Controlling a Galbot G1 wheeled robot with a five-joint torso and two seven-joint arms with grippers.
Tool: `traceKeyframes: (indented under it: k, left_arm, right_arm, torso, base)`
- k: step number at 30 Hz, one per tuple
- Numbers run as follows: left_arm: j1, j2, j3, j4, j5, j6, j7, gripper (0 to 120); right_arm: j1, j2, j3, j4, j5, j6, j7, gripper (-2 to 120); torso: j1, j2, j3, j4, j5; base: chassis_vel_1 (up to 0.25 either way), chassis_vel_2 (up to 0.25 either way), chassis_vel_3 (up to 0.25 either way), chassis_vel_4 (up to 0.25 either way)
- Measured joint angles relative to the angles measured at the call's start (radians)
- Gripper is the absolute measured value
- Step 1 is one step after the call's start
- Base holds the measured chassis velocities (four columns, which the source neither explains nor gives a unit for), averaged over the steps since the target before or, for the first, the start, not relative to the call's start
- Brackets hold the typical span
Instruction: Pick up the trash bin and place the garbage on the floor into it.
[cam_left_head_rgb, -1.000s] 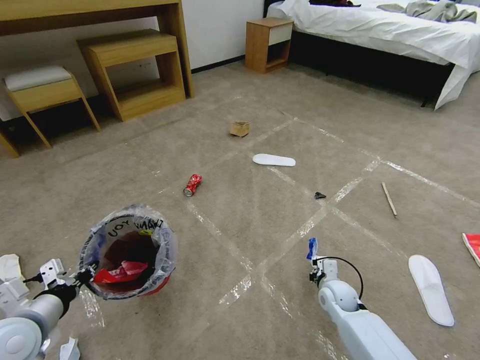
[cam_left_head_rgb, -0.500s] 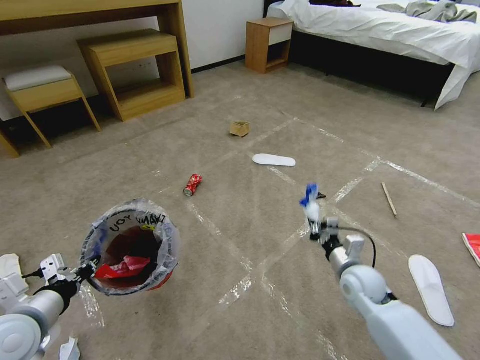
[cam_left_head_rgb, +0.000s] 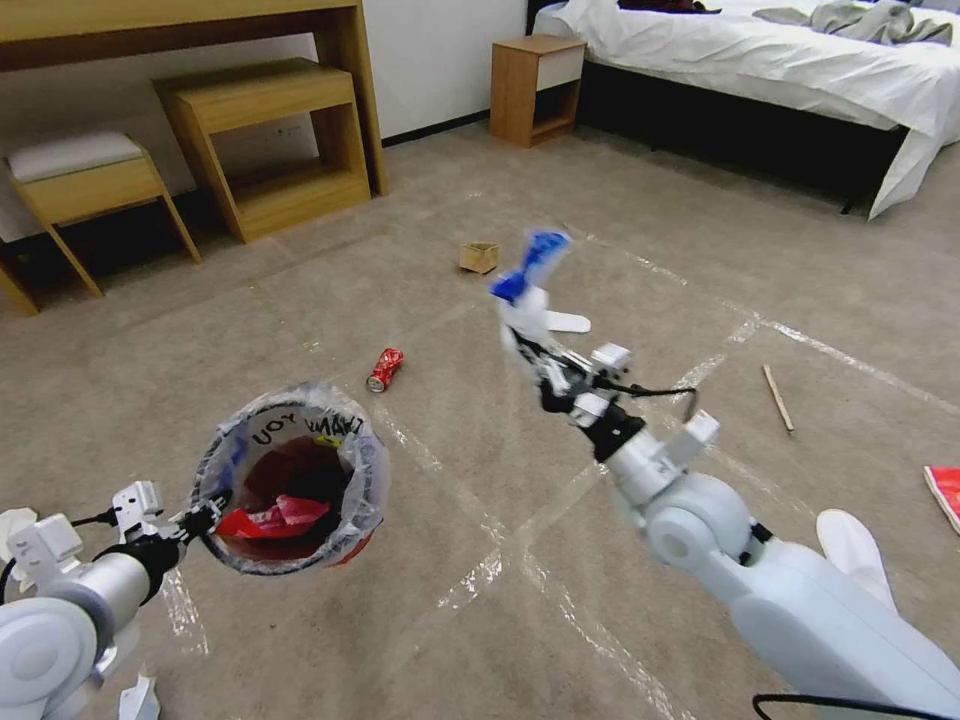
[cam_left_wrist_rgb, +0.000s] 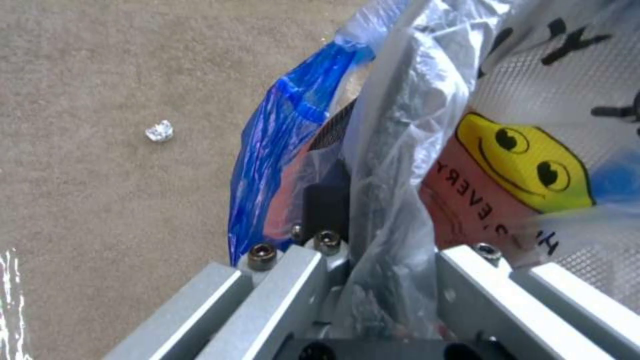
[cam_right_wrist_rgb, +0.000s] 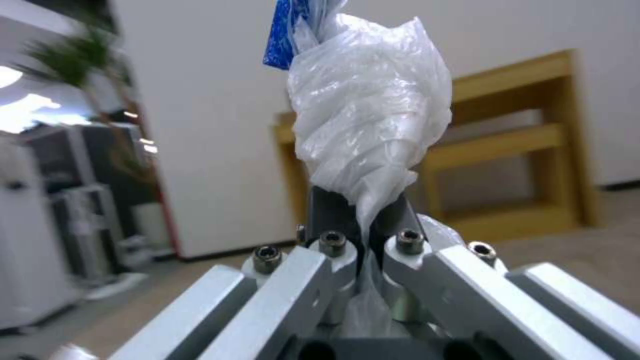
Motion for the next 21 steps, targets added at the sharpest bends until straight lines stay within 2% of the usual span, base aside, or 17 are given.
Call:
traceKeyframes:
  k: [1, 4, 5, 8, 21]
  left_arm:
    - [0.000, 0.000, 0.000, 0.000, 0.000, 0.000, 0.000, 0]
    - [0.002, 0.003, -0.008, -0.005, -0.008, 0.001, -0.003, 0]
    - [0.002, 0.003, -0.008, -0.005, -0.008, 0.001, -0.003, 0]
    - [0.000, 0.004, -0.009, -0.010, -0.013, 0.001, -0.005, 0]
    - [-0.007, 0.003, -0.007, -0.008, -0.013, 0.001, -0.005, 0]
  right_arm:
    - [0.000, 0.000, 0.000, 0.000, 0.000, 0.000, 0.000, 0]
    - [0.135, 0.043, -0.171, -0.041, 0.049, -0.002, 0.013, 0]
    - [0.135, 0.043, -0.171, -0.041, 0.049, -0.002, 0.013, 0]
    - [0.211, 0.080, -0.285, -0.079, 0.060, -0.006, 0.026, 0]
    - [0.227, 0.093, -0.335, -0.101, 0.047, -0.005, 0.017, 0]
  torso:
    - [0.000, 0.000, 0.000, 0.0000, 0.0000]
    - [0.000, 0.000, 0.000, 0.0003, 0.0001]
    - [0.000, 0.000, 0.000, 0.0003, 0.0001]
    - [0.000, 0.000, 0.000, 0.0003, 0.0003]
    - [0.000, 0.000, 0.000, -0.0001, 0.0005]
  base:
    - [0.000, 0.000, 0.000, 0.000]
    - [0.000, 0.000, 0.000, 0.000]
    - [0.000, 0.000, 0.000, 0.000]
    - [0.000, 0.000, 0.000, 0.000]
    - [0.000, 0.000, 0.000, 0.000]
